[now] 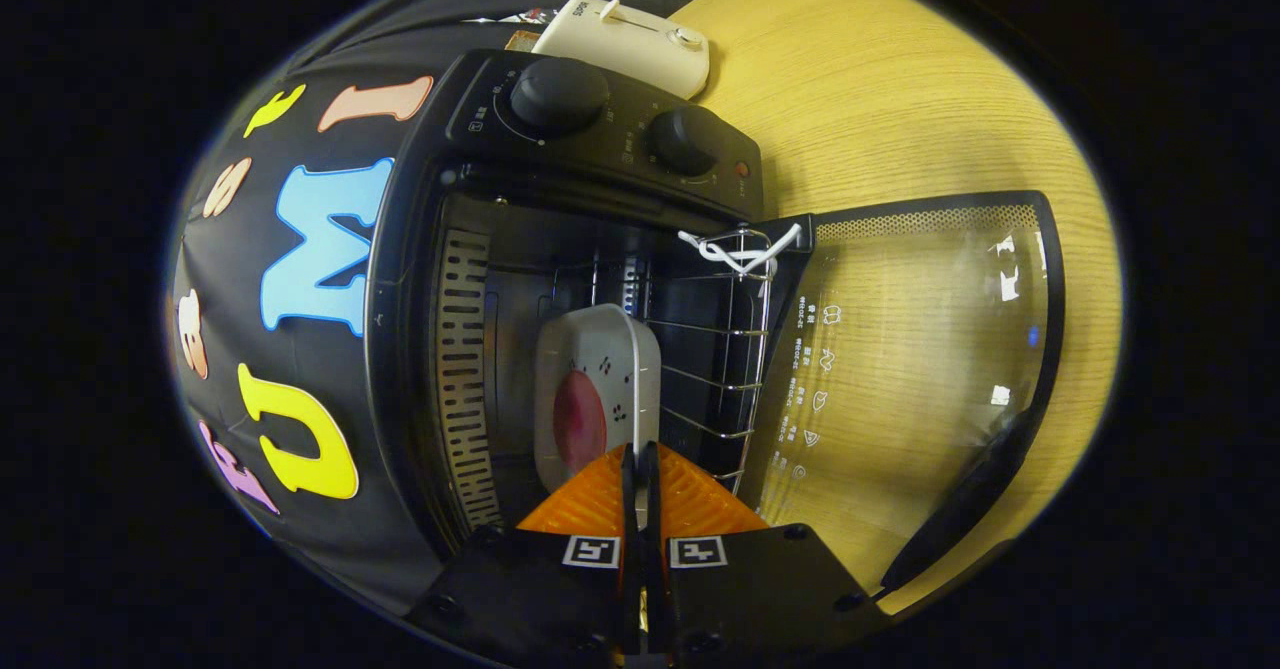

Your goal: Open the toaster oven, put the food inside, and close the toaster oven door.

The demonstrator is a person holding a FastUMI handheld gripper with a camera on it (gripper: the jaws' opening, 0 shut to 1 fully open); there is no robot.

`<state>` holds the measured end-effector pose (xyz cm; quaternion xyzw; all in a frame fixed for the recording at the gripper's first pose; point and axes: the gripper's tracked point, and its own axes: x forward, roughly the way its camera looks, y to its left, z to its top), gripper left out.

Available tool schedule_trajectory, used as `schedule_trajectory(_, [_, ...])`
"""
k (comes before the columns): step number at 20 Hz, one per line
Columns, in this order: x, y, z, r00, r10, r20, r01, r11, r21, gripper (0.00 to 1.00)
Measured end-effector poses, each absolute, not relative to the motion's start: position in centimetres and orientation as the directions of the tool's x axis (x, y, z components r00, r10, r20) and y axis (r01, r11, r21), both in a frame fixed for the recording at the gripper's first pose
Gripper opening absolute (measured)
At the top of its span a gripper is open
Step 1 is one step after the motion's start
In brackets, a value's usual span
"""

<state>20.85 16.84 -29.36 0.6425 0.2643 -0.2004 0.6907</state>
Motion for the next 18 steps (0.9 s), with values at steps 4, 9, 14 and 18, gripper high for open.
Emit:
schedule_trajectory(4, [20.4, 18.2, -28.3, 0.804, 0.098, -0.586, 0.577, 0.109, 0.81, 0.1])
schedule_trajectory(9, [18.8, 19.7, -26.0, 0.828, 0.171, -0.534, 0.51, 0.164, 0.844, 0.74])
schedule_trajectory(14, [15.8, 20.2, -24.3, 0.821, 0.236, -0.52, 0.444, 0.308, 0.841, 0.97])
schedule_trajectory(18, [12.6, 20.5, -23.4, 0.794, 0.305, -0.525, 0.32, 0.525, 0.789, 0.97])
